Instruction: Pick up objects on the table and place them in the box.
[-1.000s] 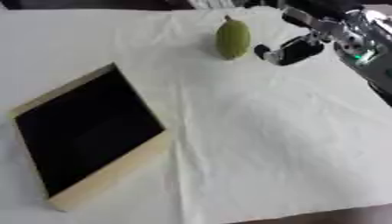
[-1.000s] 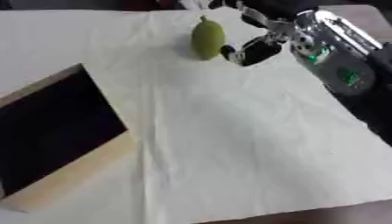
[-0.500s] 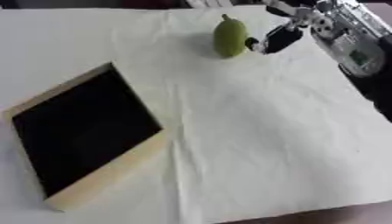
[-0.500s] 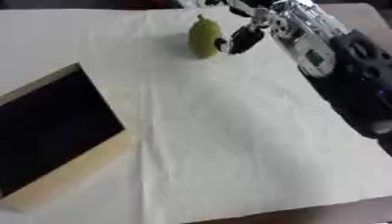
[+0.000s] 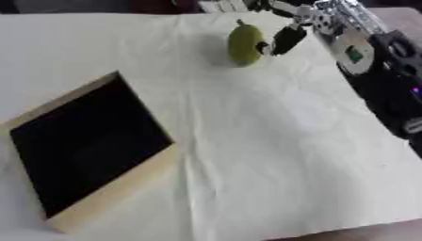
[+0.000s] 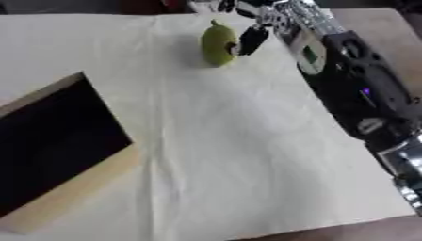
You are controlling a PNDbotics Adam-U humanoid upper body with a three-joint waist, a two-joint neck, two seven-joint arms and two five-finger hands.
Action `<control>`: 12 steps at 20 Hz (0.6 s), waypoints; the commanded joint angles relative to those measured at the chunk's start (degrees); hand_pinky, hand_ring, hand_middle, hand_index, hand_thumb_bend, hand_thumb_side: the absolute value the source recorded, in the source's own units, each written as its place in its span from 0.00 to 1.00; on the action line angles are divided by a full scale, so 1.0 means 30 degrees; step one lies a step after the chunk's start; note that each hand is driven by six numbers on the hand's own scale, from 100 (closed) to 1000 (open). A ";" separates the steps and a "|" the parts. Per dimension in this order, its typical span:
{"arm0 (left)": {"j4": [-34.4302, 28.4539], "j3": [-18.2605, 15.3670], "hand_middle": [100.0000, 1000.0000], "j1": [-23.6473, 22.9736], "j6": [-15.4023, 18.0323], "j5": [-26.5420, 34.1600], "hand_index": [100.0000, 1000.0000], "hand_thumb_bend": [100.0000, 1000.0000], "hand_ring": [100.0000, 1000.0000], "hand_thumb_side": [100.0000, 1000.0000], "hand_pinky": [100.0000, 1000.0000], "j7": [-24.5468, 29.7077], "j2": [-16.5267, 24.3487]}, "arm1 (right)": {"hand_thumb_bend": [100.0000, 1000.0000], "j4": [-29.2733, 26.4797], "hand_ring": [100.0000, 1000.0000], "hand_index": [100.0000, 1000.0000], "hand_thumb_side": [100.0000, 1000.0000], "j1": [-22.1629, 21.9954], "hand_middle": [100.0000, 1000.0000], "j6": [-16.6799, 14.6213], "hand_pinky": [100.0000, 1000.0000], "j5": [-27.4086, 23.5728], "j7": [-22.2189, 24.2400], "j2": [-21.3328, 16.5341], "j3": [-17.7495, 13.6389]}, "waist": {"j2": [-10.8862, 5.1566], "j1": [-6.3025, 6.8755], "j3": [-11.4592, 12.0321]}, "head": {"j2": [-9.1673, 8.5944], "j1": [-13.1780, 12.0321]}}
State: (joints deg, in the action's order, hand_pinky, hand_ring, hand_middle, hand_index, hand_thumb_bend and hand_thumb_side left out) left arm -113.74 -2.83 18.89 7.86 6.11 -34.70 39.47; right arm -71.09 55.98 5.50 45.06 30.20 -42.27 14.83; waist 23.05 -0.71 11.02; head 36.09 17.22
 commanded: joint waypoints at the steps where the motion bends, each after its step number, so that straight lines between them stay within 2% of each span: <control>1: -0.0285 -0.0183 0.70 0.0147 0.0081 0.0077 0.75 1.00 0.67 0.83 0.55 -0.0009 0.0334 | 0.22 0.0484 0.88 0.91 0.05 0.0416 0.83 -0.0265 0.90 0.0224 0.0017 -0.0177 -0.0387 | -0.0064 -0.0157 0.0052 | -0.0260 0.0089; 12: -0.0285 -0.0178 0.70 0.0230 0.0162 0.0098 0.74 1.00 0.67 0.83 0.55 0.0017 0.0194 | 0.22 0.2301 0.88 0.91 0.01 0.0634 0.81 -0.0482 0.89 0.1414 -0.0717 0.0574 -0.0651 | 0.0290 -0.0161 0.0394 | -0.0427 0.0470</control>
State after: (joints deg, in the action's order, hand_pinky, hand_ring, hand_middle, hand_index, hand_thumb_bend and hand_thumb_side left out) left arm -113.74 -2.75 19.16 8.19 6.32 -34.65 38.87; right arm -64.46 56.78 4.18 48.71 28.52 -39.79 13.53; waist 24.36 -0.71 12.09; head 35.59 18.39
